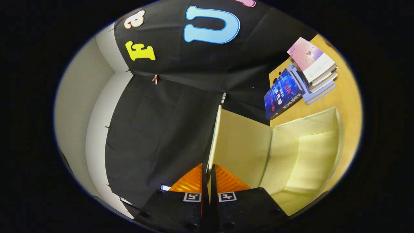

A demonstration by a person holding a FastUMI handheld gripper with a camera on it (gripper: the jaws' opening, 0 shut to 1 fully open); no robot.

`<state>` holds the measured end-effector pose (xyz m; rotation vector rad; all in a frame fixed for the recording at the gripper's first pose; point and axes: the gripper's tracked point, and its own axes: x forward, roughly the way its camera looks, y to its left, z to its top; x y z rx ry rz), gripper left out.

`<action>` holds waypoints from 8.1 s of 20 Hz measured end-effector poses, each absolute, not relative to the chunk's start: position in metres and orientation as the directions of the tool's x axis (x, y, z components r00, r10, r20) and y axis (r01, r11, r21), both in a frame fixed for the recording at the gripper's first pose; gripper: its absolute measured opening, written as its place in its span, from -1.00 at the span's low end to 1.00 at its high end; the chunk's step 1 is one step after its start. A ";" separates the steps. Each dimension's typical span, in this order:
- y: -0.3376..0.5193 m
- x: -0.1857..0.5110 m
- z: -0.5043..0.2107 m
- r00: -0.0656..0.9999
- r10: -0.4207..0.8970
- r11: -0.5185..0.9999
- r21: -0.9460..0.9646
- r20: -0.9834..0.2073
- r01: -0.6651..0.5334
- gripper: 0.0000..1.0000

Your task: Open the storage box then place both shoes into the box .Put the left shoe in first, then the right shoe, with the right side of both shoes facing outward in a uniform manner.

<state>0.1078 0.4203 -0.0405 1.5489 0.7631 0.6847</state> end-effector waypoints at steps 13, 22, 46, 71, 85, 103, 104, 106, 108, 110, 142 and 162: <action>0.513 0.128 -0.053 0.577 0.801 0.085 0.985 -0.158 0.152 0.16; 0.415 0.101 -0.081 0.655 0.671 0.405 0.912 -0.346 0.067 0.93; 0.152 -0.180 -0.384 0.246 0.190 0.972 0.217 -0.951 0.088 0.64; 0.152 -0.120 -0.388 0.454 0.188 0.901 0.337 -0.871 0.274 -0.90; 0.170 -0.024 -0.208 0.624 0.247 0.832 0.493 -0.741 0.256 -0.90; 0.395 0.048 -0.227 0.428 0.358 0.708 0.540 -0.830 0.455 -0.90; 0.399 0.049 -0.232 0.417 0.351 0.711 0.529 -0.838 0.464 -0.90; 0.407 0.054 -0.240 0.405 0.340 0.717 0.513 -0.849 0.473 -0.90; 0.419 0.053 -0.245 0.383 0.347 0.716 0.506 -0.856 0.481 -0.90; 0.429 0.053 -0.251 0.373 0.356 0.712 0.507 -0.857 0.485 -0.90; 0.052 -0.187 -0.311 0.306 -0.042 0.926 0.078 -0.951 0.370 0.97; 0.003 -0.186 -0.456 0.263 -0.014 0.936 0.080 -0.965 0.344 -0.73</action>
